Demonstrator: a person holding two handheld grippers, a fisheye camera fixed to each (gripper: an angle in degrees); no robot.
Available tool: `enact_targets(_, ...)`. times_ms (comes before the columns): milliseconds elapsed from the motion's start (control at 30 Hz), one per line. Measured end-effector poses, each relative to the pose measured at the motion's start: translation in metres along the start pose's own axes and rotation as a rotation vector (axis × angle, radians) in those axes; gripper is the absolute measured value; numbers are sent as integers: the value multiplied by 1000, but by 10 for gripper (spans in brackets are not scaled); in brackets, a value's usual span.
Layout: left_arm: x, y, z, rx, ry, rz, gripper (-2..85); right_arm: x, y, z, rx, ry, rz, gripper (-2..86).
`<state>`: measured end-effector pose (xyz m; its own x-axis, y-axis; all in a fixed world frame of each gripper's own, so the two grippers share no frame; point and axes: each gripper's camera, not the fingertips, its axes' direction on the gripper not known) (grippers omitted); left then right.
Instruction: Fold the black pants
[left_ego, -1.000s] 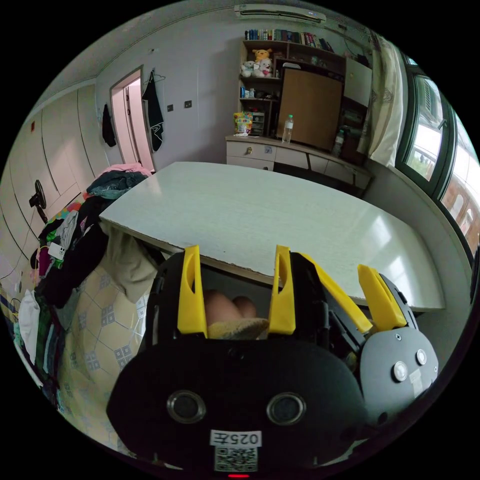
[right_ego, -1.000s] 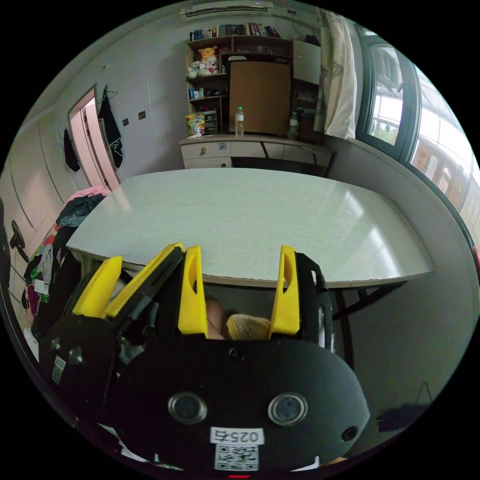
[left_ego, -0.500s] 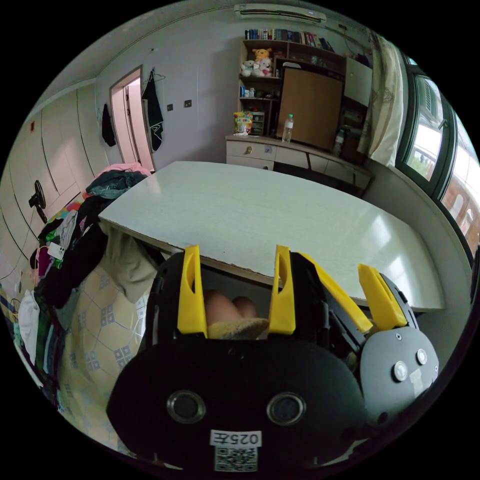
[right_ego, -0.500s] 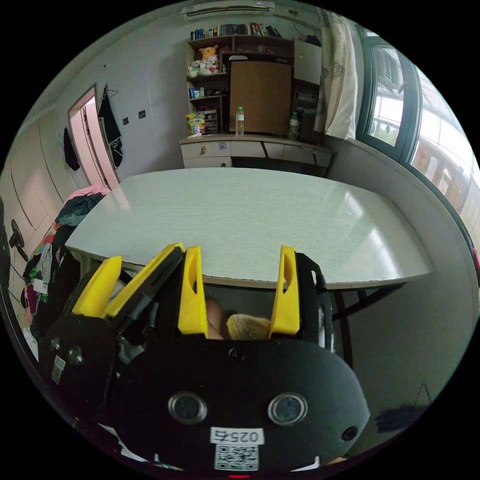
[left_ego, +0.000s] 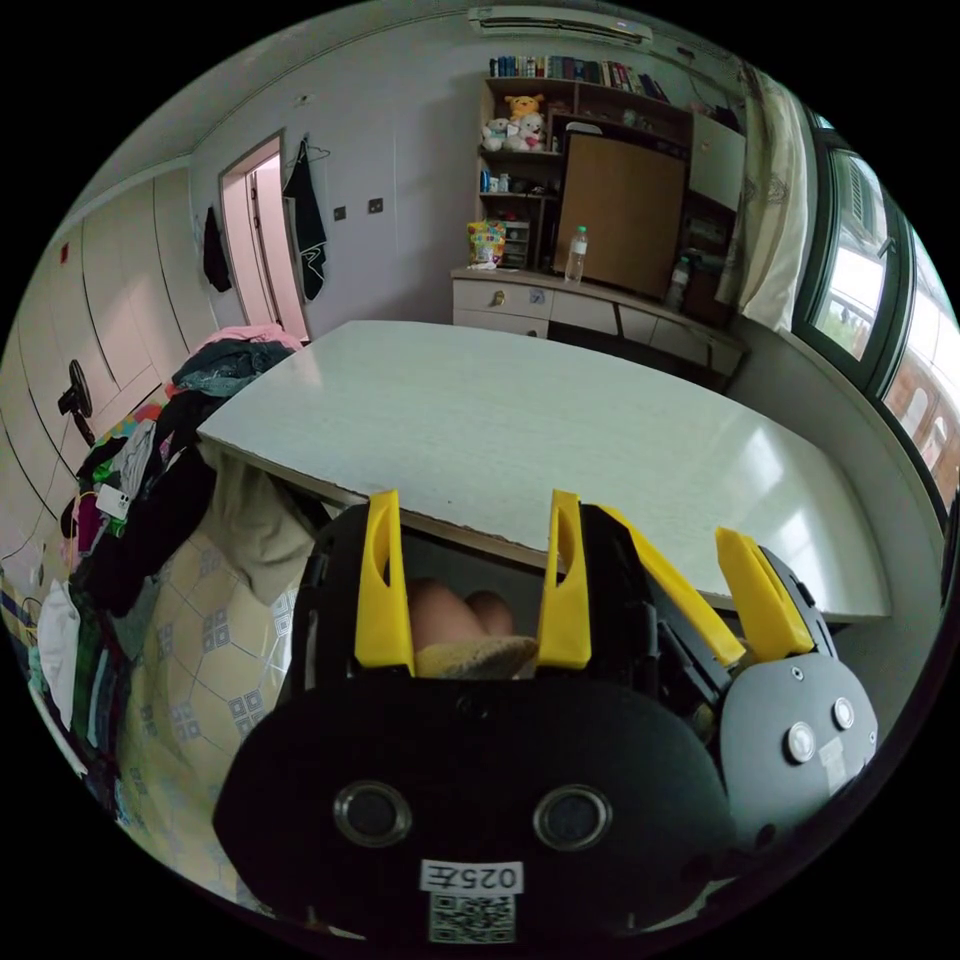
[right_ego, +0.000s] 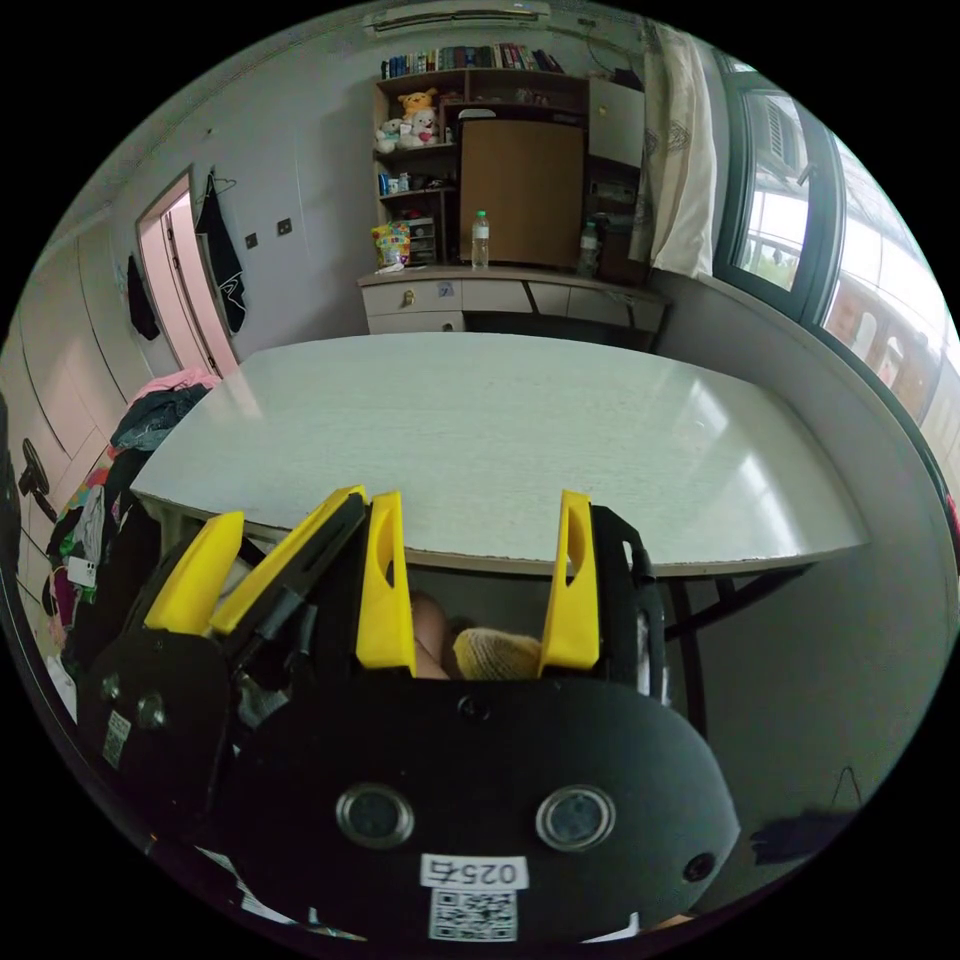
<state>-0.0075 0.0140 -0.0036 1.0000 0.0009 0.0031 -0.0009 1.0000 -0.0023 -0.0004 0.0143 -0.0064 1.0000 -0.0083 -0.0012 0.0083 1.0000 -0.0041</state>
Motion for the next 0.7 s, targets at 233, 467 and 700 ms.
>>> enact_targets(233,1,0,1,1,0,2,164,1,1,-1,0,0,3,210)
enact_targets(467,2,0,3,-1,-3,3,163,1,1,-1,-3,-2,5,210)
enact_targets(700,3,0,6,-1,-3,5,164,1,1,-1,-3,-2,6,210)
